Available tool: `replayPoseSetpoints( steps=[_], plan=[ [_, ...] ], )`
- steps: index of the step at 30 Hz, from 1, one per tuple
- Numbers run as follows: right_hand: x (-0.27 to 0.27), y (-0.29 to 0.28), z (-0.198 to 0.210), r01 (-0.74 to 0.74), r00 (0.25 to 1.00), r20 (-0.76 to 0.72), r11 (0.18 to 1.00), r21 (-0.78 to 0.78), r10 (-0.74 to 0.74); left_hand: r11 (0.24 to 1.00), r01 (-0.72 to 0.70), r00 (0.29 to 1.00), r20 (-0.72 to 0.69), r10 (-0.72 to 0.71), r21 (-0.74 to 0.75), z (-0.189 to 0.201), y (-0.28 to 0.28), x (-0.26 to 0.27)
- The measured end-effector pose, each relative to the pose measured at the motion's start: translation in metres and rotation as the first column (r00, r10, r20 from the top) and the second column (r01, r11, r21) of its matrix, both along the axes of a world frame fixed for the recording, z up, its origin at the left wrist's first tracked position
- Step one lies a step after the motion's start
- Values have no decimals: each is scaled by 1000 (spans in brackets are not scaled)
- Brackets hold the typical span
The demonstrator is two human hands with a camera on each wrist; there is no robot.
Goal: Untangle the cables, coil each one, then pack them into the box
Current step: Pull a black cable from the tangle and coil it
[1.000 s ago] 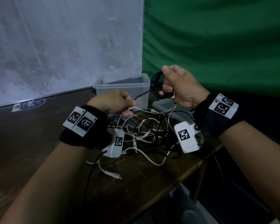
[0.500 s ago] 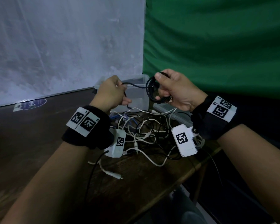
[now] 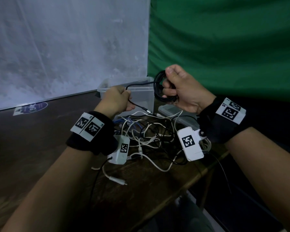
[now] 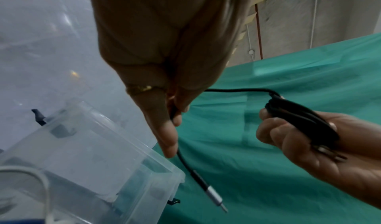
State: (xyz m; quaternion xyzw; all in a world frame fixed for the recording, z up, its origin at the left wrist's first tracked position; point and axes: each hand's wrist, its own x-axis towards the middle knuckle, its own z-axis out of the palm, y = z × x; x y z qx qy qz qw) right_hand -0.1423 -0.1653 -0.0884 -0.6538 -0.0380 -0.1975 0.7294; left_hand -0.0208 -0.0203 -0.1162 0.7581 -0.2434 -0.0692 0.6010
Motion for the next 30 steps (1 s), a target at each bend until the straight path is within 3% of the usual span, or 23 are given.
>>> replayPoseSetpoints(
  steps=[7,13,19,23,27,30],
  plan=[
    [-1,-1,-7,41,997,-70,998,-52,-45,943,49,979,-172,-111,-331,12,3,-6],
    [0,6,-5,36,998,-55,999,-12,-36,914,169,936,-229,-266,-370,11,2,-15],
    [0,12,-4,32,999,-16,996,79,-31,865,441,827,-266,-495,-238,12,2,-31],
    [3,8,-4,91,996,-26,991,98,-89,802,592,797,-205,-568,79,8,4,-33],
    [3,4,-5,175,982,-70,985,0,-174,724,639,768,-160,-620,262,7,10,-26],
    [7,2,-9,208,975,-72,977,-48,-211,809,531,847,-133,-514,254,7,10,-23]
  ],
)
